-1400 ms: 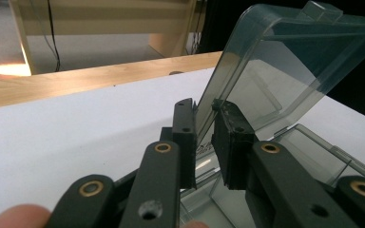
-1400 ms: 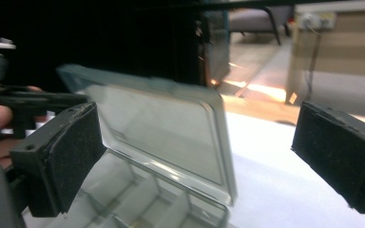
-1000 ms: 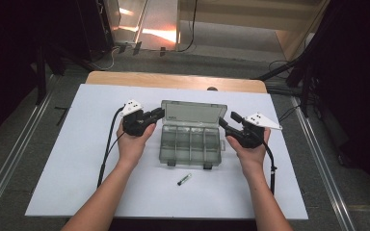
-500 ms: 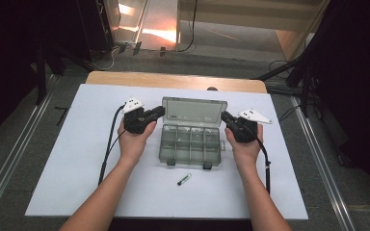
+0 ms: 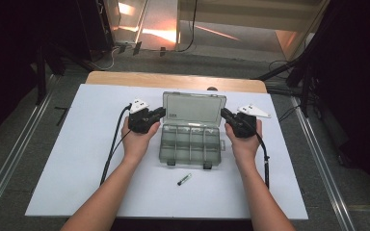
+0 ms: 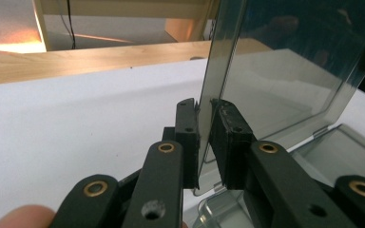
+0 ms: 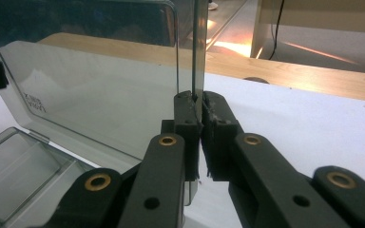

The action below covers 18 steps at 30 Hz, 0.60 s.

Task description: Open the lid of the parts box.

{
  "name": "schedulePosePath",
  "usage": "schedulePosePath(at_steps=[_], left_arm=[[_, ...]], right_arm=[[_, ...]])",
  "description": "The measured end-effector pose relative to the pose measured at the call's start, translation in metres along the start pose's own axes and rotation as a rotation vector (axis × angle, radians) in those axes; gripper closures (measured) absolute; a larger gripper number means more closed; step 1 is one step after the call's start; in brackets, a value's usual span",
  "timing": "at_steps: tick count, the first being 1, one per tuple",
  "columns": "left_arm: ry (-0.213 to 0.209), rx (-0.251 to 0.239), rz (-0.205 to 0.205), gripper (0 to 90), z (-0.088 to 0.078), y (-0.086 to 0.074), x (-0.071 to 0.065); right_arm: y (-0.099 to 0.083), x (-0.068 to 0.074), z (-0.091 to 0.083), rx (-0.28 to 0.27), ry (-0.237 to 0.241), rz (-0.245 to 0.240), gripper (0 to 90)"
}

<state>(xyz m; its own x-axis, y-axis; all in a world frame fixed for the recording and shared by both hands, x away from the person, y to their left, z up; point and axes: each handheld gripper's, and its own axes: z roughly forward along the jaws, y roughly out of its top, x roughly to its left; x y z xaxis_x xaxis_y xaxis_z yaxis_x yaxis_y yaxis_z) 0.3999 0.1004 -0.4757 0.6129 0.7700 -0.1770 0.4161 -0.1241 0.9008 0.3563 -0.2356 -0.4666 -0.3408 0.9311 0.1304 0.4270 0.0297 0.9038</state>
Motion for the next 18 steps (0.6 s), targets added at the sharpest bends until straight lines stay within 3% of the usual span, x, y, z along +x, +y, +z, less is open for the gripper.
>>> schedulePosePath(at_steps=[12, 18], left_arm=[[0.040, 0.037, -0.003, 84.8, 0.008, -0.001, 0.000], [0.040, 0.052, -0.025, 85.0, 0.010, 0.000, 0.002]], right_arm=[[0.007, -0.007, 0.013, 0.032, 0.014, 0.043, 86.4], [0.004, -0.003, 0.019, 0.041, -0.038, 0.009, 83.6]])
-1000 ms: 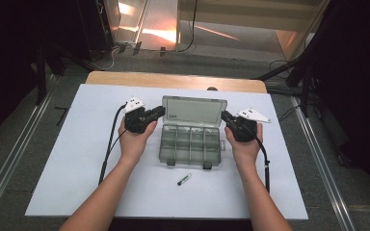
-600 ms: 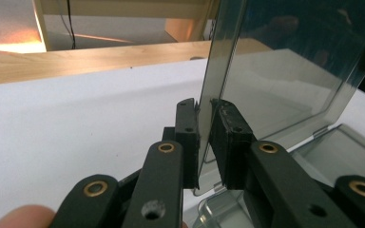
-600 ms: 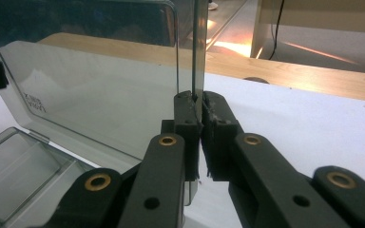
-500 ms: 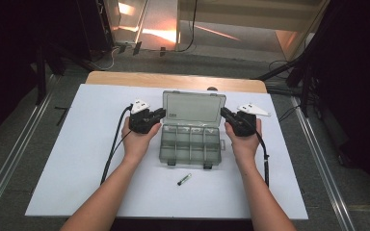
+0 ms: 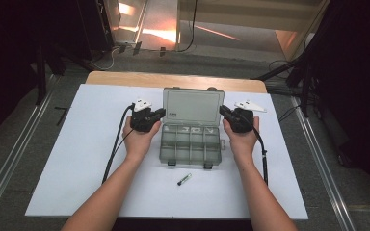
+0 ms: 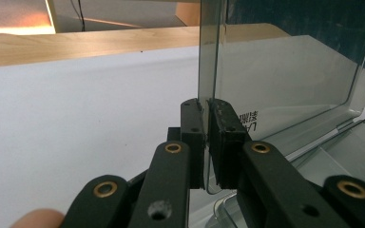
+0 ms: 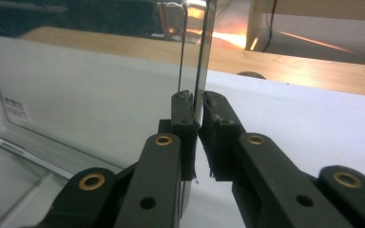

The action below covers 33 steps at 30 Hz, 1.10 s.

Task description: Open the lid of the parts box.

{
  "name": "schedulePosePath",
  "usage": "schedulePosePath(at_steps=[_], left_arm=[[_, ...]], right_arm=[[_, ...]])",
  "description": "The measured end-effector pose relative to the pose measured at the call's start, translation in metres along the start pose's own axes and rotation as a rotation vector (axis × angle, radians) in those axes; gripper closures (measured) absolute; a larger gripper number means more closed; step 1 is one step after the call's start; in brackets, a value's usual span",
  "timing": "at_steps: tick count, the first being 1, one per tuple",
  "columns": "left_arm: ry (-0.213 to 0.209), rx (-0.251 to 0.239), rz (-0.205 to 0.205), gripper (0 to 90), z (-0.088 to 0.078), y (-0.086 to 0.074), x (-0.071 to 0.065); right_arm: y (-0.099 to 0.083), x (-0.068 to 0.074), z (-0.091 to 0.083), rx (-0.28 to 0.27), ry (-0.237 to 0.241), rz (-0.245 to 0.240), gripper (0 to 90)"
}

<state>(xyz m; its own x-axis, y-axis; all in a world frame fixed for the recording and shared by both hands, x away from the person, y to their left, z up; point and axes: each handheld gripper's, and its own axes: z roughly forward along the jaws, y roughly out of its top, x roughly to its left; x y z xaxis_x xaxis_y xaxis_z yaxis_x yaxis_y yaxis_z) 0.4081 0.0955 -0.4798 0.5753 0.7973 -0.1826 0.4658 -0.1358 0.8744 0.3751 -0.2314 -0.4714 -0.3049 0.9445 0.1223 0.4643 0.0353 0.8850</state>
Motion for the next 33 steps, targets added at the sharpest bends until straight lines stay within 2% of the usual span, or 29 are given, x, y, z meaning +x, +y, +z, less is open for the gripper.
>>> schedulePosePath(at_steps=[7, 12, 15, 20, 21, 27, 29, 33], left_arm=[[-0.019, 0.013, -0.035, 84.9, 0.002, 0.001, 0.004], [-0.023, 0.034, -0.058, 84.8, 0.004, 0.004, 0.006], [-0.032, 0.049, -0.092, 84.7, 0.007, 0.005, 0.009], [-0.045, 0.060, -0.124, 84.6, 0.010, 0.007, 0.012], [-0.051, 0.073, -0.140, 84.6, 0.011, 0.009, 0.013], [-0.062, 0.096, -0.186, 84.5, 0.014, 0.010, 0.016], [-0.072, 0.106, -0.216, 84.4, 0.017, 0.010, 0.019], [-0.080, 0.104, -0.244, 84.1, 0.019, 0.010, 0.021]], right_arm=[[-0.007, -0.002, 0.006, 0.026, 0.017, 0.069, 85.2], [-0.006, -0.004, 0.008, 0.035, 0.025, 0.074, 85.4], [-0.006, -0.005, 0.011, 0.046, 0.024, 0.083, 85.5], [-0.006, -0.008, 0.014, 0.051, 0.030, 0.106, 85.7], [-0.007, -0.010, 0.015, 0.056, 0.046, 0.130, 85.8], [-0.007, -0.013, 0.018, 0.065, 0.058, 0.142, 85.7], [-0.006, -0.016, 0.021, 0.080, 0.068, 0.160, 85.6], [-0.005, -0.018, 0.024, 0.100, 0.074, 0.160, 85.4]])
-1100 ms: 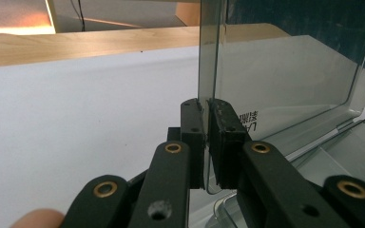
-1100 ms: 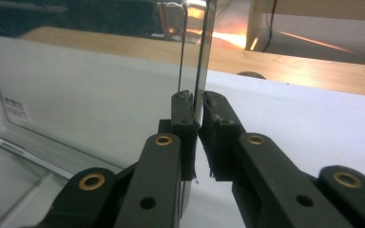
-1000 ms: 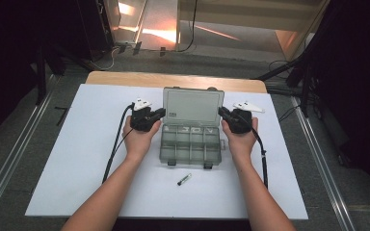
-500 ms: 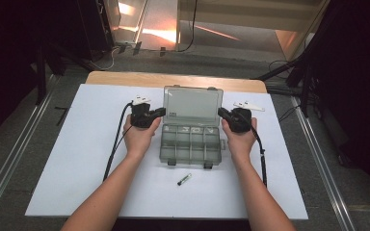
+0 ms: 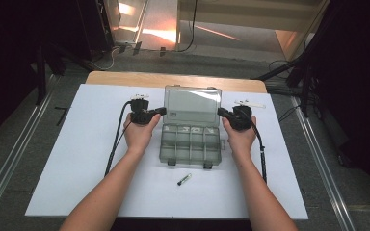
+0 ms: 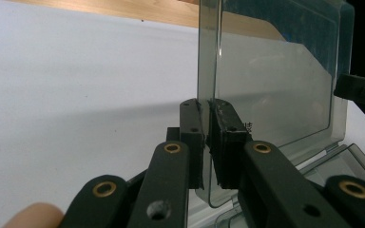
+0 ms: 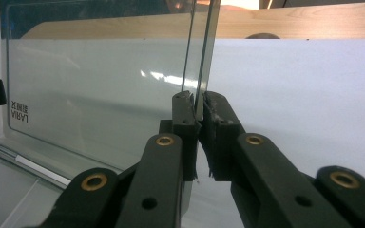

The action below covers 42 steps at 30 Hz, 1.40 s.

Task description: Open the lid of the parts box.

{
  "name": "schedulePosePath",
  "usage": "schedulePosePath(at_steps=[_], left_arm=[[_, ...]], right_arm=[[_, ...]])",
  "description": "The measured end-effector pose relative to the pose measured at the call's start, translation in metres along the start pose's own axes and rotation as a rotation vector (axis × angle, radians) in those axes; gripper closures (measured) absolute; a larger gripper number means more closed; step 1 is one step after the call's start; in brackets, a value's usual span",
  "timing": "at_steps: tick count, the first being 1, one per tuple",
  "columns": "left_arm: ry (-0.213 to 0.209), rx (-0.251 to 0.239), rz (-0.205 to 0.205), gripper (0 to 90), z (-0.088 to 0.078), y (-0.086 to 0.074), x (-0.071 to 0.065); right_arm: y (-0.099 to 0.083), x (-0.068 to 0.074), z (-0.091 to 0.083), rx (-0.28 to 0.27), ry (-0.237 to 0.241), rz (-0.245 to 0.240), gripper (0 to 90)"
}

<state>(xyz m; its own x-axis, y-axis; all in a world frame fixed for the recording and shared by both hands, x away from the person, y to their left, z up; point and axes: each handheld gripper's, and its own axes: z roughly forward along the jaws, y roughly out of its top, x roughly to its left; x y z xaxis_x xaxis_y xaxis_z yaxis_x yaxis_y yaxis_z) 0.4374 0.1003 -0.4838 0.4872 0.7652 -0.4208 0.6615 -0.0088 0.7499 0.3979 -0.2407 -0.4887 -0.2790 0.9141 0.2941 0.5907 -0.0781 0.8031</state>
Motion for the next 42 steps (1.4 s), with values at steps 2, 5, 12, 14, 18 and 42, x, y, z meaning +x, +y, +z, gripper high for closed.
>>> schedulePosePath(at_steps=[2, 5, 12, 14, 18, 42], left_arm=[[-0.007, 0.005, -0.007, 84.0, 0.001, 0.000, 0.001], [-0.009, 0.007, -0.015, 83.9, 0.002, 0.000, 0.002], [-0.008, 0.019, -0.042, 83.6, 0.004, 0.001, 0.005], [-0.007, 0.022, -0.043, 83.4, 0.005, 0.002, 0.005], [-0.006, 0.030, -0.054, 83.2, 0.006, 0.002, 0.006], [0.001, 0.068, -0.025, 71.9, 0.015, -0.005, 0.010]], right_arm=[[0.000, -0.002, 0.001, 0.002, 0.009, 0.013, 85.4], [-0.001, -0.003, 0.002, 0.001, 0.011, 0.020, 85.4], [-0.001, -0.005, 0.005, 0.009, 0.020, 0.035, 85.0], [-0.001, -0.007, 0.006, 0.010, 0.025, 0.044, 84.9], [-0.002, -0.008, 0.008, 0.012, 0.029, 0.053, 84.8], [-0.008, -0.014, 0.017, 0.063, 0.027, 0.029, 75.1]])
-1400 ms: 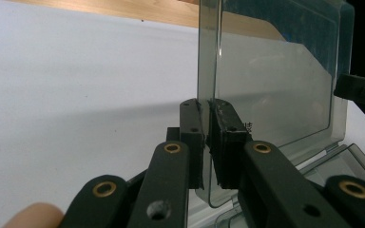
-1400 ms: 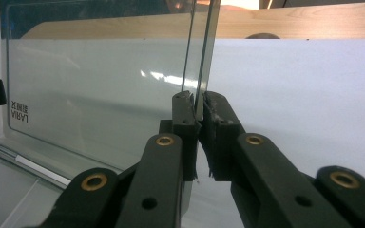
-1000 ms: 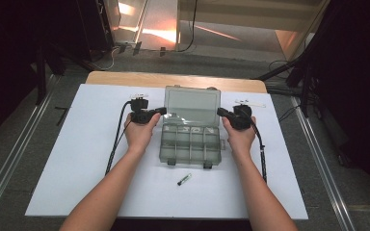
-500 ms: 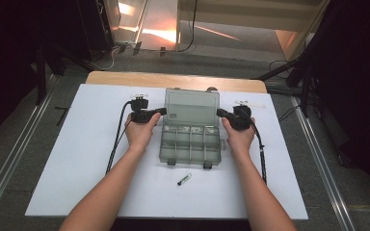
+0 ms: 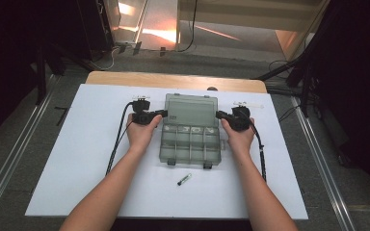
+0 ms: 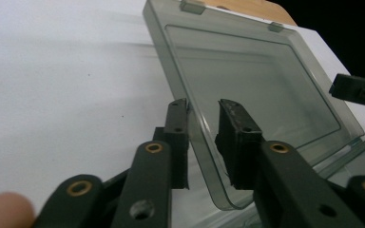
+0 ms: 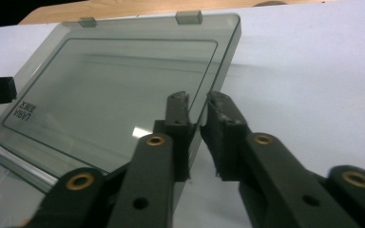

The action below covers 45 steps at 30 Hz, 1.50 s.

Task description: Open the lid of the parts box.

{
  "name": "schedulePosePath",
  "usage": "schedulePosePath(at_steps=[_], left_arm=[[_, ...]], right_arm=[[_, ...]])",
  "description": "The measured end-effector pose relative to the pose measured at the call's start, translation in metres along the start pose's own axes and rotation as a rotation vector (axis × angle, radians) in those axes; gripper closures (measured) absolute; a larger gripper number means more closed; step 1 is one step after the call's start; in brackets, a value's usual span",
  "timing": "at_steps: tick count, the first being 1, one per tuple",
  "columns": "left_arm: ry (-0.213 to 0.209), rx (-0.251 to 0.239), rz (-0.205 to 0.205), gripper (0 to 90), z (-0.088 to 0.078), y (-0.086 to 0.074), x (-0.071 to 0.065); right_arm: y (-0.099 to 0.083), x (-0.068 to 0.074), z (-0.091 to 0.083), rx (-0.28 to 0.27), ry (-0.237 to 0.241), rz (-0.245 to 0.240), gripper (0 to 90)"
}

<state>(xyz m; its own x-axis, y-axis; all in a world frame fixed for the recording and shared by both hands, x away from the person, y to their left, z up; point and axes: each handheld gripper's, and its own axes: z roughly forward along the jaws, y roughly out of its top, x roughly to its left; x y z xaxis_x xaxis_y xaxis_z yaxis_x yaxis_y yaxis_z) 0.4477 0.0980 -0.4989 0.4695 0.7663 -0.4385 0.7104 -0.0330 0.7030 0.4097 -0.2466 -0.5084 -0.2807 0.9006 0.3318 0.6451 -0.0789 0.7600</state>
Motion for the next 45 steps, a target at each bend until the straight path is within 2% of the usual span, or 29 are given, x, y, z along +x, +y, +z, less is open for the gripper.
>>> schedulePosePath(at_steps=[2, 3, 4, 6, 8, 9, 13, 14, 15, 16, 17, 18, 19, 21, 22, 25, 29, 30, 39, 40, 42, 45], left_arm=[[-0.004, -0.002, 0.011, 66.2, -0.001, 0.000, -0.001], [-0.004, -0.002, 0.011, 62.9, -0.001, 0.000, -0.001], [-0.004, -0.010, 0.023, 58.7, -0.003, 0.001, -0.002], [-0.007, -0.025, 0.041, 52.8, -0.006, 0.002, -0.004], [-0.013, -0.028, 0.051, 47.5, -0.007, 0.002, -0.005], [-0.025, -0.032, 0.076, 46.6, -0.010, 0.001, -0.006], [-0.044, -0.035, 0.099, 41.4, -0.013, 0.000, -0.008], [-0.049, -0.033, 0.103, 41.4, -0.015, 0.000, -0.008], [-0.058, -0.046, 0.119, 36.5, -0.019, -0.001, -0.010], [-0.058, -0.046, 0.119, 35.8, -0.019, -0.001, -0.010], [-0.064, -0.051, 0.127, 35.8, -0.020, -0.001, -0.011], [-0.071, -0.056, 0.137, 31.6, -0.024, -0.001, -0.013], [-0.071, -0.056, 0.137, 30.1, -0.024, -0.001, -0.013], [-0.091, -0.057, 0.163, 25.3, -0.030, -0.003, -0.016], [-0.091, -0.057, 0.163, 20.3, -0.030, -0.003, -0.016], [-0.109, -0.064, 0.195, 10.9, -0.037, -0.008, -0.018], [-0.130, -0.084, 0.201, 1.9, -0.045, -0.012, -0.018], [-0.146, -0.086, 0.216, 0.0, -0.050, -0.015, -0.017], [-0.162, -0.125, 0.250, 0.0, -0.073, -0.025, -0.017], [-0.157, -0.129, 0.273, 0.0, -0.079, -0.027, -0.018], [-0.153, -0.134, 0.280, 0.0, -0.082, -0.028, -0.018], [-0.157, -0.154, 0.297, 0.0, -0.095, -0.032, -0.017]], right_arm=[[0.001, -0.002, -0.003, -0.005, -0.019, -0.006, 66.9], [0.001, -0.002, -0.003, -0.005, -0.019, -0.006, 66.9], [0.001, -0.006, -0.008, -0.018, 0.003, 0.003, 60.9], [0.001, -0.009, -0.013, -0.032, 0.026, 0.004, 56.2], [-0.001, -0.009, -0.019, -0.042, 0.015, -0.018, 50.5], [-0.002, -0.009, -0.021, -0.049, 0.011, -0.032, 48.3], [-0.007, -0.007, -0.032, -0.085, 0.003, -0.076, 33.3], [-0.007, -0.007, -0.032, -0.085, 0.003, -0.076, 33.3], [-0.010, -0.005, -0.038, -0.102, 0.005, -0.092, 25.3], [-0.010, -0.005, -0.038, -0.102, 0.005, -0.092, 25.3], [-0.012, -0.004, -0.041, -0.108, 0.008, -0.102, 22.0], [-0.015, -0.001, -0.046, -0.114, 0.013, -0.122, 16.7], [-0.015, -0.001, -0.046, -0.114, 0.013, -0.122, 16.7], [-0.021, 0.003, -0.051, -0.110, 0.012, -0.159, 12.6], [-0.021, 0.003, -0.051, -0.110, 0.012, -0.159, 12.6], [-0.028, 0.008, -0.059, -0.125, 0.045, -0.171, 9.0], [-0.033, 0.011, -0.064, -0.125, 0.059, -0.185, 5.5], [-0.036, 0.013, -0.067, -0.125, 0.071, -0.193, 3.0], [-0.045, 0.021, -0.084, -0.141, 0.111, -0.222, 0.0], [-0.046, 0.024, -0.088, -0.143, 0.117, -0.229, 0.0], [-0.046, 0.025, -0.090, -0.145, 0.119, -0.234, 0.0], [-0.050, 0.032, -0.096, -0.149, 0.130, -0.252, 0.0]])
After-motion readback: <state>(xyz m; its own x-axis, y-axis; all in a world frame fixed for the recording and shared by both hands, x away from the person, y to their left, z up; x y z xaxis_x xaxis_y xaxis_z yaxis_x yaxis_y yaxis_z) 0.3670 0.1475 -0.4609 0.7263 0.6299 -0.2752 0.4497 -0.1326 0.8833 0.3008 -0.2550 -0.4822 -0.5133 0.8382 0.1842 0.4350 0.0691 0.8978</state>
